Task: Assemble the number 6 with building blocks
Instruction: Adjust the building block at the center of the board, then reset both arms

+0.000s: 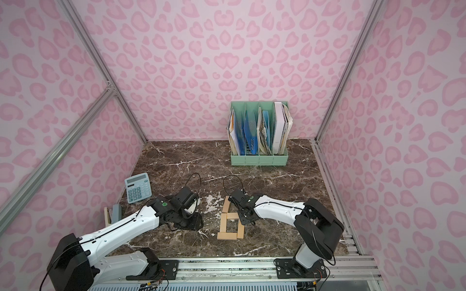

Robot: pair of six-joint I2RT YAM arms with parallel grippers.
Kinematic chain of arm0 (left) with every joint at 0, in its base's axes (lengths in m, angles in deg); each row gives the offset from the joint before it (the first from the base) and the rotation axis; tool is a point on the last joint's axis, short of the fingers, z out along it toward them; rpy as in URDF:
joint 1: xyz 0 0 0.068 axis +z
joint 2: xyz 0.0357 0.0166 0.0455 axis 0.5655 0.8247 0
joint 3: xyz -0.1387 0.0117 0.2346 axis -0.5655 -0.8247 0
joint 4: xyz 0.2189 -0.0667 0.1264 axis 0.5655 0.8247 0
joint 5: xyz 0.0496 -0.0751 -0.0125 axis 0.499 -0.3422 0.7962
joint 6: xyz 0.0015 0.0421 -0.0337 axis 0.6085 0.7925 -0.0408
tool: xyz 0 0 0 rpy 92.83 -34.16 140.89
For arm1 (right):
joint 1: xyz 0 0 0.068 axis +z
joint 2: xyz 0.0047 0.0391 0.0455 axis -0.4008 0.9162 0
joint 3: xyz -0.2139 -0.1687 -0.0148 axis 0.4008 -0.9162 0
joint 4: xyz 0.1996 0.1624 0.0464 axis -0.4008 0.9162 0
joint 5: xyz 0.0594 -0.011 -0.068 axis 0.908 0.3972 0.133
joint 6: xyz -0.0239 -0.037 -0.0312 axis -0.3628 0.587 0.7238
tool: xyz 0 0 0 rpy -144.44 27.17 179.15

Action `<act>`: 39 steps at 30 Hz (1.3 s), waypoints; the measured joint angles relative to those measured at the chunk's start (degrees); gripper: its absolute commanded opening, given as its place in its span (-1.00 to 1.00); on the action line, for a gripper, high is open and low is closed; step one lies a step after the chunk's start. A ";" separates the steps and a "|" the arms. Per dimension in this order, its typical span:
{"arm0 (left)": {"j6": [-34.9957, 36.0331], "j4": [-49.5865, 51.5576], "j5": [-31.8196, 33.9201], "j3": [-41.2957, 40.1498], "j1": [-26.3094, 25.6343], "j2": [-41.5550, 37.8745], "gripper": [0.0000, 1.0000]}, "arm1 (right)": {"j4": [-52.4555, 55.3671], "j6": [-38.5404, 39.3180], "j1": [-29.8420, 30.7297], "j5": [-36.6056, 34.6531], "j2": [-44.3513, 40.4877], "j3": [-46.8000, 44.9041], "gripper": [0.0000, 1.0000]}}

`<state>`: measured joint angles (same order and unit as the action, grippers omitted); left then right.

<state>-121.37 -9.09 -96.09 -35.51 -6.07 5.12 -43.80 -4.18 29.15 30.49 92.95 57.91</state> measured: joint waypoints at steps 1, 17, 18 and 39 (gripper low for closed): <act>0.00 -0.02 0.00 0.00 0.00 0.00 0.11 | 0.63 0.00 -0.35 -0.44 -0.68 0.44 -1.00; 7.30 2.34 5.29 15.63 8.04 1.55 0.97 | -5.20 6.99 -21.33 -2.69 -19.65 9.22 0.99; 8.68 2.32 7.58 19.65 11.13 1.70 0.97 | -7.32 8.59 -24.48 -2.51 -21.03 10.78 0.99; 28.81 -67.76 17.97 -15.26 45.27 12.04 0.98 | -74.42 28.52 -50.25 6.51 -9.05 -32.72 0.99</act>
<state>-92.56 -76.85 -78.12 -50.77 39.19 17.16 -118.22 24.34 -21.10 37.01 83.90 25.19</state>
